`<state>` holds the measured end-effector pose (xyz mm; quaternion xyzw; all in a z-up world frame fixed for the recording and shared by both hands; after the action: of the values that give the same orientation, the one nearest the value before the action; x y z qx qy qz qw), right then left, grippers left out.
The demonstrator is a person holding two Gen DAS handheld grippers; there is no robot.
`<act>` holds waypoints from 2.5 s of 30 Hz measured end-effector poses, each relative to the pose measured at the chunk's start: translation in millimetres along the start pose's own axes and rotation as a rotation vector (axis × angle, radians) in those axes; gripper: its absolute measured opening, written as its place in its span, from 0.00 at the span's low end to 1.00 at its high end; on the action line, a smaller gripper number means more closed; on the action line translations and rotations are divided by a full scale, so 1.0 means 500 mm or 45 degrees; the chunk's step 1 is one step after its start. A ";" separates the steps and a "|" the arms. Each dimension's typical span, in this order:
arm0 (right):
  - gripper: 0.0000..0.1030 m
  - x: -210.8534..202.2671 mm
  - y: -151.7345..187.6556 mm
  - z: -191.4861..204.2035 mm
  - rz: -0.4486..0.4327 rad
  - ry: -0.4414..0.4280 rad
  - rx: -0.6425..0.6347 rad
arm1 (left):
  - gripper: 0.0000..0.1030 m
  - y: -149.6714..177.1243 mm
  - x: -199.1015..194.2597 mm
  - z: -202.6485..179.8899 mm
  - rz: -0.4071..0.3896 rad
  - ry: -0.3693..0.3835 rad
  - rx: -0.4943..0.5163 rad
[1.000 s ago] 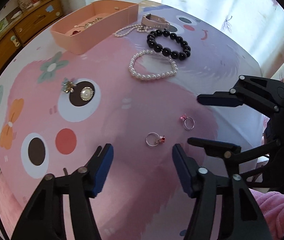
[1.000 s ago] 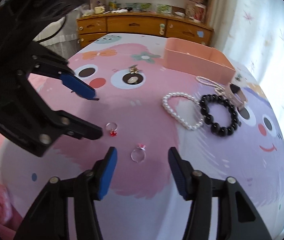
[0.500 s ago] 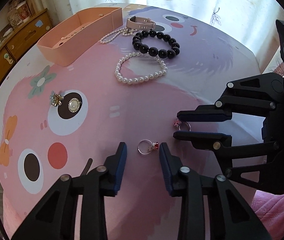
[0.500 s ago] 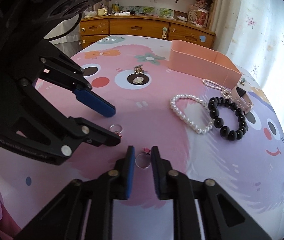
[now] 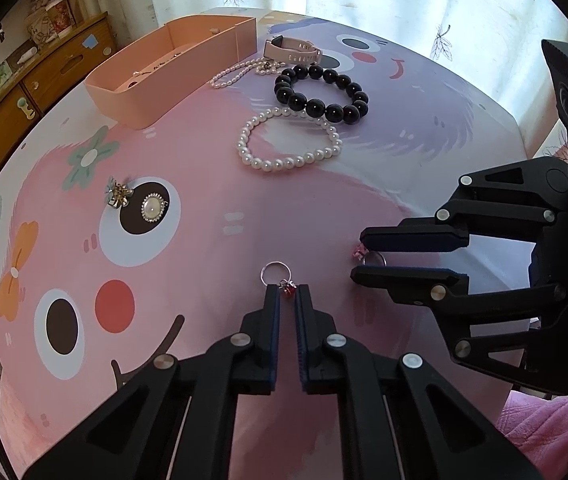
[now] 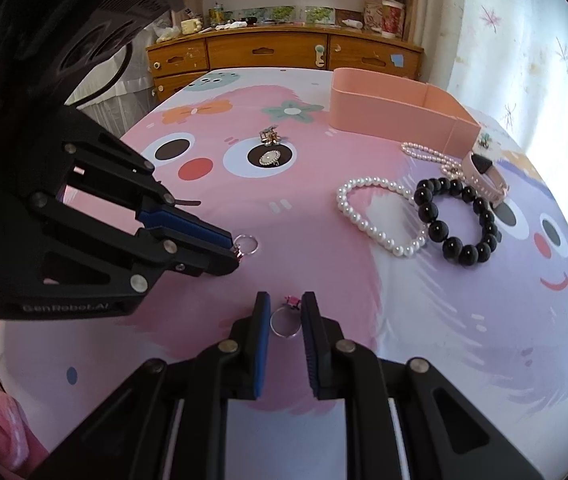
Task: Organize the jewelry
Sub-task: 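Grasp the small silver ring with the left gripper, then carry the ring into the pink tray and open the left gripper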
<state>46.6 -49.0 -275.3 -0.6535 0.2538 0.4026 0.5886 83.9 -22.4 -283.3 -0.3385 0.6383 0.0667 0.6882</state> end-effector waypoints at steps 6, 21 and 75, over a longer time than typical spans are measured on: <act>0.15 -0.007 0.000 0.001 -0.002 -0.012 -0.011 | 0.05 -0.003 -0.001 -0.005 0.025 0.017 -0.025; 0.15 -0.026 0.007 -0.061 0.014 0.007 -0.009 | 0.31 -0.016 0.012 0.016 0.074 -0.063 -0.145; 0.15 0.022 -0.426 -0.416 -0.244 -0.271 0.278 | 0.05 -0.410 -0.091 0.269 -0.349 -0.315 -1.015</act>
<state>271.6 -211.9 -167.3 -0.5605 0.1688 0.3816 0.7153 295.4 -89.0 -169.0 -0.6487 0.4246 0.2558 0.5775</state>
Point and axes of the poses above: each gripper's, at about its wrist camera, not at the fingertips, and x roughly the way its jaws point, z to its left, y to its underside, the point moved 10 cm from there along x, roughly the way its jaws point, and after that the axes turned 2 degrees about z, right-handed, at the moved point
